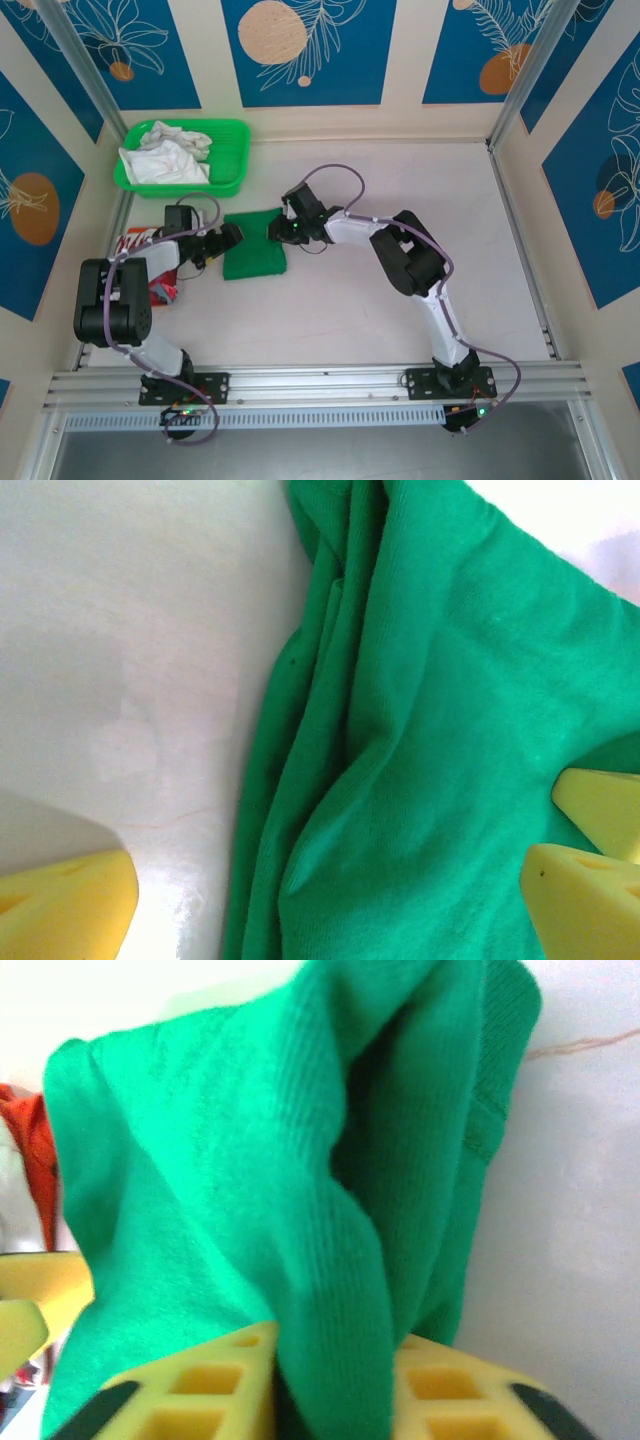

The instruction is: Fold and stack the t-shirts

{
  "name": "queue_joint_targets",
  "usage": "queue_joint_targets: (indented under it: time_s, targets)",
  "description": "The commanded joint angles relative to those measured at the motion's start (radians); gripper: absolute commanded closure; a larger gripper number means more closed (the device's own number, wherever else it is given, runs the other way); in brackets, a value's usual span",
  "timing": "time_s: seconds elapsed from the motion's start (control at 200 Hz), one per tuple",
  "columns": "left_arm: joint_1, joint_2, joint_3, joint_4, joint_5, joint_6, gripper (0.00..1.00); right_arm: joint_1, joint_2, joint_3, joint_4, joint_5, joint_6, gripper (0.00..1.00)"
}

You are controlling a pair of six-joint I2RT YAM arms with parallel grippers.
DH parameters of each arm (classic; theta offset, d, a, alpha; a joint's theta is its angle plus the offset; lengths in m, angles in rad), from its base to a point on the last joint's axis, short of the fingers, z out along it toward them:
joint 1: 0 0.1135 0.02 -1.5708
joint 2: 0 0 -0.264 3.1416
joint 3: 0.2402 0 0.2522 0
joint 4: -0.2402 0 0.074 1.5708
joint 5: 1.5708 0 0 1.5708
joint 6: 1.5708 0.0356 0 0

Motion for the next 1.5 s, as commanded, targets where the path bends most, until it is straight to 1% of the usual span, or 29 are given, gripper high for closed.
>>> queue_joint_targets:
  time_s: [0.0, 0.075, 0.15, 0.235, 0.33, 0.355, 0.385, 0.405, 0.445, 0.595, 0.83, 0.87, 0.905, 0.93, 0.94, 0.97, 0.98, 1.155, 1.245, 1.305, 1.355, 1.415, 1.43, 1.455, 1.495]
  targets:
    - [-0.03, 0.044, 0.017, 0.067, 0.063, -0.008, 0.03, -0.011, 0.022, -0.044, 0.003, -0.013, 0.056, 0.8]
    - [-0.038, 0.055, 0.022, 0.073, 0.068, -0.013, 0.04, -0.013, 0.023, -0.055, 0.003, -0.018, 0.059, 0.85]
    - [-0.046, 0.066, 0.028, 0.082, 0.075, -0.02, 0.07, -0.013, 0.026, -0.055, 0.0, -0.026, 0.054, 0.86]
    - [-0.058, 0.081, 0.031, 0.094, 0.076, -0.035, 0.12, -0.013, 0.028, -0.063, 0.003, -0.027, 0.055, 0.86]
    - [-0.071, 0.095, 0.033, 0.111, 0.086, -0.056, 0.22, -0.015, 0.029, -0.069, 0.003, -0.03, 0.056, 0.86]
    - [-0.076, 0.097, 0.033, 0.119, 0.091, -0.061, 0.28, -0.015, 0.029, -0.069, 0.005, -0.032, 0.055, 0.86]
    - [-0.081, 0.097, 0.033, 0.122, 0.09, -0.063, 0.32, -0.015, 0.031, -0.071, 0.005, -0.033, 0.053, 0.86]
    - [-0.085, 0.098, 0.035, 0.12, 0.089, -0.063, 0.38, -0.015, 0.032, -0.07, 0.005, -0.035, 0.054, 0.86]
    - [-0.092, 0.097, 0.039, 0.115, 0.077, -0.06, 0.41, -0.015, 0.034, -0.071, 0.006, -0.039, 0.053, 0.86]
    - [-0.105, 0.098, 0.055, 0.092, 0.051, -0.043, 0.48, -0.015, 0.039, -0.076, 0.017, -0.05, 0.059, 0.86]
    - [-0.111, 0.122, 0.06, 0.099, 0.051, -0.047, 0.5, -0.015, 0.04, -0.081, 0.025, -0.058, 0.064, 0.86]
    - [-0.11, 0.128, 0.061, 0.106, 0.054, -0.052, 0.52, -0.015, 0.04, -0.082, 0.026, -0.058, 0.065, 0.86]
    - [-0.111, 0.132, 0.057, 0.115, 0.054, -0.058, 0.55, -0.015, 0.04, -0.083, 0.028, -0.061, 0.065, 0.86]
    - [-0.111, 0.134, 0.055, 0.122, 0.055, -0.063, 0.6, -0.015, 0.04, -0.082, 0.029, -0.063, 0.066, 0.86]
    - [-0.111, 0.136, 0.054, 0.126, 0.055, -0.064, 0.63, -0.015, 0.04, -0.082, 0.029, -0.063, 0.066, 0.86]
    - [-0.111, 0.137, 0.052, 0.137, 0.057, -0.068, 0.68, -0.016, 0.04, -0.084, 0.029, -0.063, 0.066, 0.86]
    - [-0.111, 0.138, 0.052, 0.14, 0.059, -0.069, 0.71, -0.014, 0.04, -0.084, 0.03, -0.064, 0.066, 0.86]
    - [-0.111, 0.149, 0.049, 0.183, 0.074, -0.08, 1.0, -0.015, 0.034, -0.087, 0.034, -0.077, 0.062, 0.86]
    - [-0.111, 0.146, 0.044, 0.21, 0.087, -0.06, 1.0, -0.015, 0.016, -0.095, 0.044, -0.084, 0.046, 0.85]
    - [-0.111, 0.131, 0.041, 0.203, 0.078, -0.032, 1.0, -0.018, -0.008, -0.111, 0.061, -0.086, 0.034, 0.81]
    - [-0.111, 0.113, 0.035, 0.193, 0.067, 0.011, 1.0, -0.019, -0.035, -0.134, 0.087, -0.085, 0.016, 0.75]
    - [-0.111, 0.081, 0.024, 0.178, 0.045, 0.069, 1.0, -0.024, -0.074, -0.162, 0.115, -0.081, -0.012, 0.58]
    - [-0.111, 0.072, 0.021, 0.173, 0.038, 0.085, 1.0, -0.024, -0.082, -0.17, 0.121, -0.081, -0.021, 0.5]
    - [-0.111, 0.056, 0.015, 0.166, 0.028, 0.107, 1.0, -0.026, -0.102, -0.184, 0.13, -0.08, -0.036, 0.41]
    - [-0.111, 0.032, 0.007, 0.15, 0.013, 0.147, 1.0, -0.028, -0.131, -0.206, 0.139, -0.077, -0.062, 0.31]
